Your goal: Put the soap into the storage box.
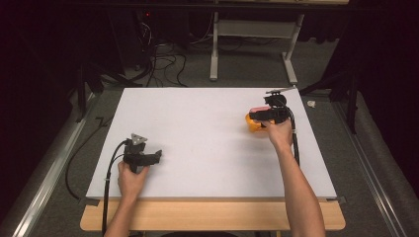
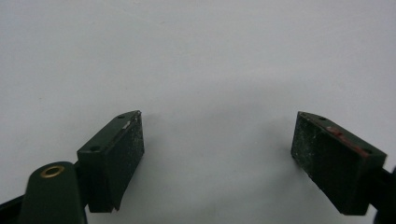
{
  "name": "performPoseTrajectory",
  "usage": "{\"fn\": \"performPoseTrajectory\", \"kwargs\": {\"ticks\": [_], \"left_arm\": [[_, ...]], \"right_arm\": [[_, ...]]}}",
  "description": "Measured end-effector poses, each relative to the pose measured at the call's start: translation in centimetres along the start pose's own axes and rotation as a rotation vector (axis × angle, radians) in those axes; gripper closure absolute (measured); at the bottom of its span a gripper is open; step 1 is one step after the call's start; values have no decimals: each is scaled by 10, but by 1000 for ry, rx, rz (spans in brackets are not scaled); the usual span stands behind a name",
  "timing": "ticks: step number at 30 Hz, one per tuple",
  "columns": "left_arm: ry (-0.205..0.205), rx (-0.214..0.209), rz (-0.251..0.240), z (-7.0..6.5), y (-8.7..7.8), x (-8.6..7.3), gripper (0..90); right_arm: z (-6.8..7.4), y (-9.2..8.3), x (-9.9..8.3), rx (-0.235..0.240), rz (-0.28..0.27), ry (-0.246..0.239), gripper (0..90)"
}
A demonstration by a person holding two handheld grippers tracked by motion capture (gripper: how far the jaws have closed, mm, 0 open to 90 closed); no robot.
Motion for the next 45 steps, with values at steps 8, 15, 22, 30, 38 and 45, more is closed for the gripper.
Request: {"fn": "performPoseTrajectory", "kwargs": {"ticks": [8, 15, 22, 30, 38, 45], "left_arm": [[0, 0, 0, 0, 0, 0, 175], [0, -1, 1, 0, 0, 0, 175], [1, 1, -1, 0, 0, 0, 175], [1, 1, -1, 0, 0, 0, 175], [2, 1, -1, 0, 0, 0, 175], [2, 1, -1, 0, 0, 0, 175]], "right_arm": [[-2, 13, 1, -28, 24, 2, 136], [-7, 25, -2, -45, 42, 24, 136], [-12, 34, -5, -59, 64, 40, 136], [-15, 40, -7, -68, 73, 60, 136], [-18, 45, -9, -79, 91, 78, 136], [-21, 47, -10, -84, 100, 100, 136]]}}
Point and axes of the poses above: each handheld gripper's, and its own axes: y roughly forward along the jaws, x roughly out of its top, z roughly to its left, the point moved 1 cm from there along y, roughly forward along the jaws, and after that the axes turned 14 degrees about -z, right-handed, at the moved point
